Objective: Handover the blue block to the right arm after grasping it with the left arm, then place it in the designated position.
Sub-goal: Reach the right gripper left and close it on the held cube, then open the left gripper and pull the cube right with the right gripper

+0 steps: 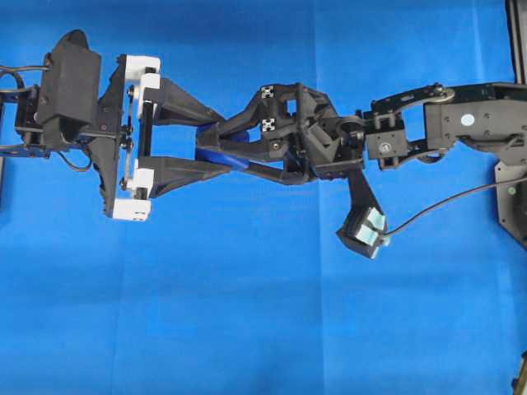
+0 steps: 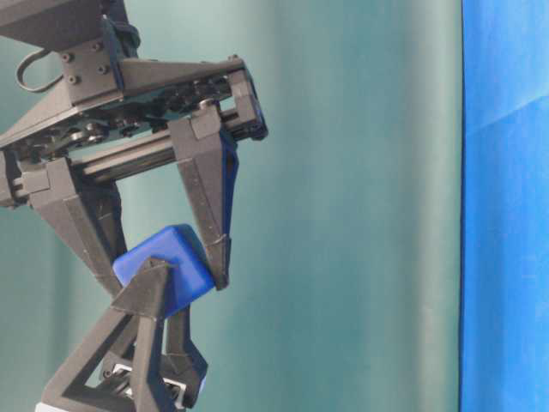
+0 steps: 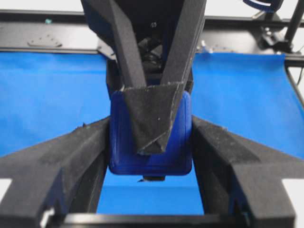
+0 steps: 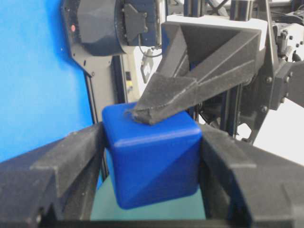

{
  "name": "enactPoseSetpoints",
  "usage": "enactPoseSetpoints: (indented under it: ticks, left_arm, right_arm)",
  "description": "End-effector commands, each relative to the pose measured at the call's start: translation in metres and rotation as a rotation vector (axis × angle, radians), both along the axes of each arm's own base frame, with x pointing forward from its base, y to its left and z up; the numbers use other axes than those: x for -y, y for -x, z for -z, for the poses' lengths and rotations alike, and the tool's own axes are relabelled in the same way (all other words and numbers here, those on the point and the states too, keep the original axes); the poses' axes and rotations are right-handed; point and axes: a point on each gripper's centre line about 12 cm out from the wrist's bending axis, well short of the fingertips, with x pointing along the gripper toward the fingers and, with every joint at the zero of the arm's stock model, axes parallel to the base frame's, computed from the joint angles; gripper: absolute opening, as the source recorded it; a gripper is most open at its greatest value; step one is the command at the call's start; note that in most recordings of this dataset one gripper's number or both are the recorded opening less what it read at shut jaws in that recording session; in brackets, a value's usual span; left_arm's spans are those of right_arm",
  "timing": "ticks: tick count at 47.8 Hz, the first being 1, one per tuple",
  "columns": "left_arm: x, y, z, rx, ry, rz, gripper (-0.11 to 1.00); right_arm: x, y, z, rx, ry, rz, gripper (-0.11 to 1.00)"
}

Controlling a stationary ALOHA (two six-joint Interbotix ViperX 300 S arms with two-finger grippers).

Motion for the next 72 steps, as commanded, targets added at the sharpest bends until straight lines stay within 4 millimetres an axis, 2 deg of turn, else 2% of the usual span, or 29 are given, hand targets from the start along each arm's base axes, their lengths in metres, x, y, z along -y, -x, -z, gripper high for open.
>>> enactPoseSetpoints:
  ticks: [1, 20, 22, 27, 31, 43, 49, 61, 72]
  left_arm:
    - [0.002, -0.001, -0.013, 0.038, -0.002, 0.005, 0.46]
    - [0.002, -0.002, -0.015, 0.048, -0.002, 0.007, 0.48]
    - [0.003, -0.002, -0.015, 0.051, -0.002, 0.008, 0.54]
    - [0.004, -0.002, -0.016, 0.060, -0.014, 0.013, 0.82]
    - [0.004, -0.002, -0.017, 0.062, -0.015, 0.014, 0.93]
    - [0.004, 0.000, -0.017, 0.062, -0.012, 0.014, 0.93]
    - [0.004, 0.004, -0.018, 0.065, -0.007, 0.013, 0.93]
    - [0.003, 0.012, -0.020, 0.071, -0.006, 0.012, 0.93]
    - [0.003, 0.012, -0.019, 0.068, -0.009, 0.012, 0.93]
  right_arm:
    - [0.004, -0.002, -0.019, 0.042, -0.007, 0.016, 0.41]
    - [0.004, -0.002, -0.019, 0.038, -0.009, 0.020, 0.41]
    - [0.005, -0.001, -0.018, 0.036, -0.009, 0.021, 0.41]
    - [0.005, -0.001, -0.018, 0.036, -0.009, 0.021, 0.41]
    - [0.005, -0.001, -0.017, 0.035, -0.009, 0.021, 0.41]
    - [0.004, 0.001, -0.017, 0.035, -0.009, 0.020, 0.41]
    - [0.004, 0.009, -0.019, 0.036, -0.010, 0.022, 0.41]
    - [0.004, 0.039, -0.019, 0.033, -0.051, 0.038, 0.41]
    - [0.004, 0.076, -0.023, 0.033, -0.069, 0.067, 0.41]
